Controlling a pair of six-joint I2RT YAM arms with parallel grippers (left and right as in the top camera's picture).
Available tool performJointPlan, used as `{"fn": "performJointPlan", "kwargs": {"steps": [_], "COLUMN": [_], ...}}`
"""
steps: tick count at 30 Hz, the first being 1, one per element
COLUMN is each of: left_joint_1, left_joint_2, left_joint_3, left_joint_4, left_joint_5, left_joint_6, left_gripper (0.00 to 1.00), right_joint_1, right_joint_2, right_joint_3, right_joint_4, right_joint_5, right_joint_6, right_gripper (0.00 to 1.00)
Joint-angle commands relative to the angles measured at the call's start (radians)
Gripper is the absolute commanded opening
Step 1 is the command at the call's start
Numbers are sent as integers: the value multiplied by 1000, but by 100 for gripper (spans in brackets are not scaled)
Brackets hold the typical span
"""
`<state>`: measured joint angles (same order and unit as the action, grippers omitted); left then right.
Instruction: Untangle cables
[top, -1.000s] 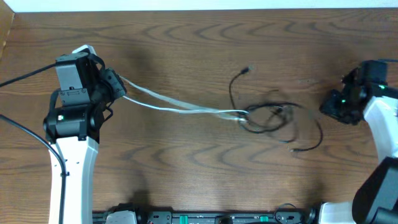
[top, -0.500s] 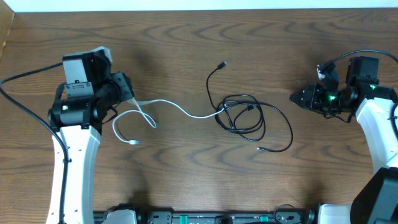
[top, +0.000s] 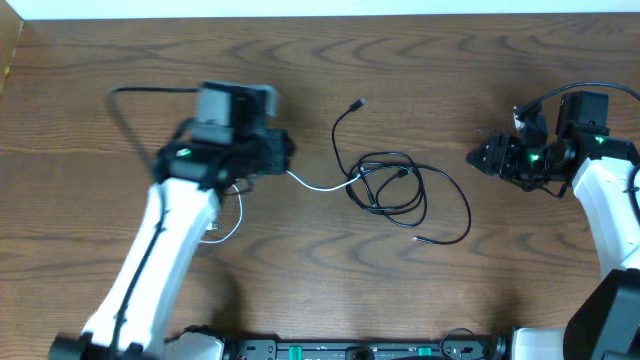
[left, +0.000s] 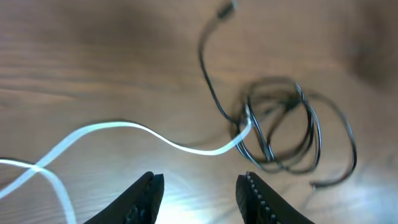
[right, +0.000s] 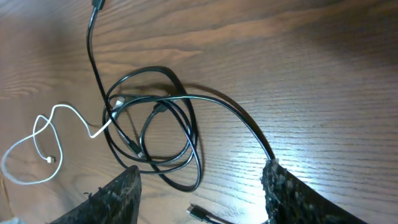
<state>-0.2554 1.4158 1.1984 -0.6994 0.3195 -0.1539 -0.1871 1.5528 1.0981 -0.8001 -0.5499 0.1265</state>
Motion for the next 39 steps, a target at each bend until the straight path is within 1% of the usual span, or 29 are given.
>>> {"fn": "performJointPlan", "kwargs": {"steps": [1, 5, 8, 13, 22, 24, 28, 31, 33, 35, 36, 39], "left_joint_1": [-87, -167, -212, -271, -343, -351, -360, -359, -359, -359, -359, -350], "left_joint_2": [96, 193, 256, 333, 460, 488, 532, 553, 558, 557, 557, 551], "left_joint_3": [21, 21, 21, 15, 14, 14, 14, 14, 14, 14, 14, 17], "left_joint_4": [-4, -1, 9, 61, 145, 158, 187, 202, 211, 216, 219, 217], "left_joint_5": [13, 9, -2, -25, -25, -24, -25, -25, -25, -29, -40, -42], "left_joint_6": [-48, -160, -253, -348, -528, -534, -541, -544, -544, -544, -548, -552], "left_gripper": [43, 42, 39, 34, 34, 31, 28, 24, 19, 9, 8, 7], "right_joint_1": [4, 4, 4, 4, 4, 4, 4, 4, 4, 5, 6, 6], "right_joint_2": [-19, -19, -19, -19, -19, -19, -19, -19, -19, -19, -19, -19], "right_joint_3": [14, 14, 14, 14, 14, 14, 14, 14, 14, 14, 14, 14], "right_joint_4": [-9, -15, -19, -20, -30, -31, -36, -41, -42, -43, -43, -44], "right_joint_5": [25, 26, 28, 28, 28, 28, 28, 28, 29, 37, 40, 32], "right_joint_6": [11, 11, 11, 11, 10, 8, 7, 7, 6, 6, 7, 8], "right_gripper": [61, 63, 63, 63, 64, 64, 64, 64, 64, 64, 64, 64]}}
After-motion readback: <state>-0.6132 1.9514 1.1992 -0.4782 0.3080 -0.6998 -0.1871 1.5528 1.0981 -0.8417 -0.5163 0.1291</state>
